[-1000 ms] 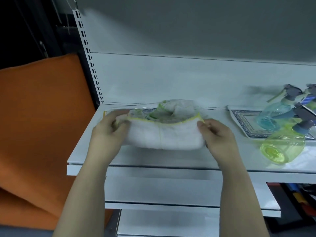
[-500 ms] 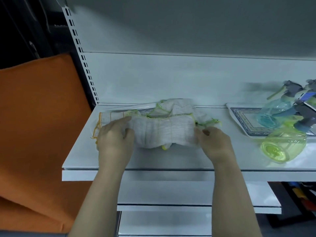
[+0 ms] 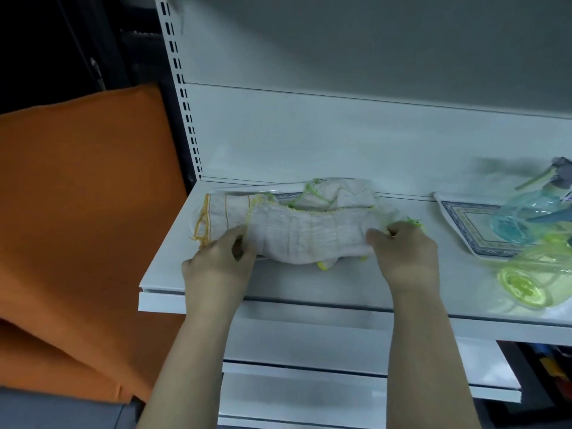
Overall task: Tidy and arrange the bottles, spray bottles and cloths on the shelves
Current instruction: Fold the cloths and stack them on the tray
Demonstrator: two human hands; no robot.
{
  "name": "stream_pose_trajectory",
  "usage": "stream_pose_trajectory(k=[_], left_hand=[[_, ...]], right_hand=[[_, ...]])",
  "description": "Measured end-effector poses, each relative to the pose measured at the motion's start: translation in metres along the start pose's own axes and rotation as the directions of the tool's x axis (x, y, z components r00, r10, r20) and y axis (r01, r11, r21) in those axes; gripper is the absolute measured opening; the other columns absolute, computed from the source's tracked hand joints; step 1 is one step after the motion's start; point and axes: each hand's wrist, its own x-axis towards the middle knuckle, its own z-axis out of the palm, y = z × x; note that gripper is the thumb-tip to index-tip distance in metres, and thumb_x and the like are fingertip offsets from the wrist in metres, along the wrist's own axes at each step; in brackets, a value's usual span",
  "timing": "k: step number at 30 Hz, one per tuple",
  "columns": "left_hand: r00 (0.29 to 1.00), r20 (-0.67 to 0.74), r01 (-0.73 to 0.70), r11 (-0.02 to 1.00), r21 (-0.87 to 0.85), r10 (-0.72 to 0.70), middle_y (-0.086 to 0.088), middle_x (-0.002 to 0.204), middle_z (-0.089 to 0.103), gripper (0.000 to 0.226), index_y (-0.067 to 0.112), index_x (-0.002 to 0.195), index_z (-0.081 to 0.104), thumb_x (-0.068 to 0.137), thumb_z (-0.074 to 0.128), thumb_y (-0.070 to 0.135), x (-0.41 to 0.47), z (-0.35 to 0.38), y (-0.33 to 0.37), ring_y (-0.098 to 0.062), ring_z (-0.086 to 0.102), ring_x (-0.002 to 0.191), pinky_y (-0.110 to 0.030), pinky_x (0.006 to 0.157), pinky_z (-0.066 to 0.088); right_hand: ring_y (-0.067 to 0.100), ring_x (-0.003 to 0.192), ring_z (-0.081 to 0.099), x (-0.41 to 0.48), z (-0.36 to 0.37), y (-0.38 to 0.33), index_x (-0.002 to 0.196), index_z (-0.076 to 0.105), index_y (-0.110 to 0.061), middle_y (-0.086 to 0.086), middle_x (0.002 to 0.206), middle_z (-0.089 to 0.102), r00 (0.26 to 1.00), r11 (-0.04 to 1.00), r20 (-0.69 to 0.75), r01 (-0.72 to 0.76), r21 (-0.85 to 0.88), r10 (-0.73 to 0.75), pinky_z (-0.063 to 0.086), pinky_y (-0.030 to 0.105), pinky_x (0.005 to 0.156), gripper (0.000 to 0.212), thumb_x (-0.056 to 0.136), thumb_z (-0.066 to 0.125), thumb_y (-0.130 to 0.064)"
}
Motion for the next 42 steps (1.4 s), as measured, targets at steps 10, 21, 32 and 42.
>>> stream_pose_trajectory(k=[10,21,32,42], left_hand=[[0.975,0.217,0.152,0.876,-0.458,-0.055,0.017,0.086,0.065,0.026,0.034,0.120,0.060,0.096,0.060,0.025,0.014,-0.004,0.001,-0.001,0.060,0.067,-0.005,0.051,0.041],[0.945,0.275,0.318,0.705,-0.634,-0.179,0.017,0.100,0.058,0.022,0.035,0.111,0.060,0.101,0.044,0.047,0.013,-0.001,0.012,0.005,0.052,0.082,-0.007,0.055,0.035],[0.999,-0.043,-0.035,0.936,-0.350,0.021,0.007,0.068,0.059,0.025,0.020,0.115,0.067,0.091,0.064,0.028,0.002,0.013,0.023,-0.003,0.053,0.063,-0.011,0.057,0.039],[0.946,0.253,0.243,-0.075,-0.967,-0.202,-0.019,0.114,0.069,0.021,0.014,0.111,0.062,0.098,0.049,0.005,-0.009,-0.006,0.045,-0.030,0.068,0.099,-0.041,0.080,0.058]], right_hand=[[0.015,0.075,0.057,-0.010,0.054,-0.103,0.081,0.062,-0.022,-0.002,0.075,0.061,0.768,0.790,0.186,0.600,0.125,-0.613,0.032,0.024,0.060,0.014,0.091,0.064,-0.032],[0.020,0.085,0.062,-0.030,0.050,-0.064,0.095,0.072,-0.011,0.004,0.088,0.071,0.835,0.888,0.305,0.446,0.116,-0.459,0.040,0.028,0.073,0.028,0.097,0.056,-0.033],[0.020,0.075,0.061,-0.044,0.055,-0.027,0.091,0.069,-0.012,0.003,0.081,0.068,0.856,0.865,0.141,0.475,0.163,-0.497,0.049,0.037,0.070,0.016,0.095,0.059,-0.024],[0.011,0.102,0.064,-0.055,0.059,-0.038,0.126,0.060,-0.026,-0.007,0.105,0.071,0.915,0.877,0.220,0.222,0.427,-0.338,0.050,0.029,0.083,0.039,0.098,0.048,-0.051]])
